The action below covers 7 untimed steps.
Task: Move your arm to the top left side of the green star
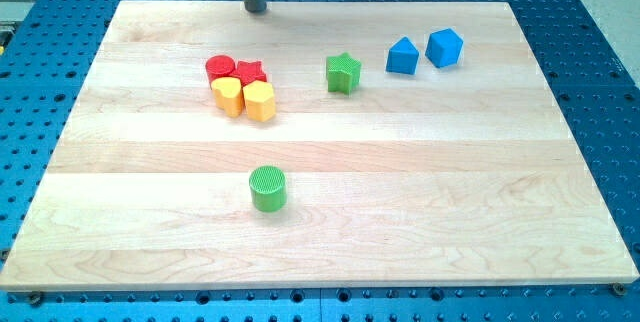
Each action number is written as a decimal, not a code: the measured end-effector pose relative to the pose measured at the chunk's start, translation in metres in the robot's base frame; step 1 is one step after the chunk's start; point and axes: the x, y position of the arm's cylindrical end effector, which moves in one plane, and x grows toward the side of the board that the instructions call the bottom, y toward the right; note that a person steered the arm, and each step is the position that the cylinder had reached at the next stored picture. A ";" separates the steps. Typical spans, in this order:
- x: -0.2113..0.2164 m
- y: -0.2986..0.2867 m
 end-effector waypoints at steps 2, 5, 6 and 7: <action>-0.001 -0.003; 0.017 0.020; 0.034 0.066; 0.070 0.069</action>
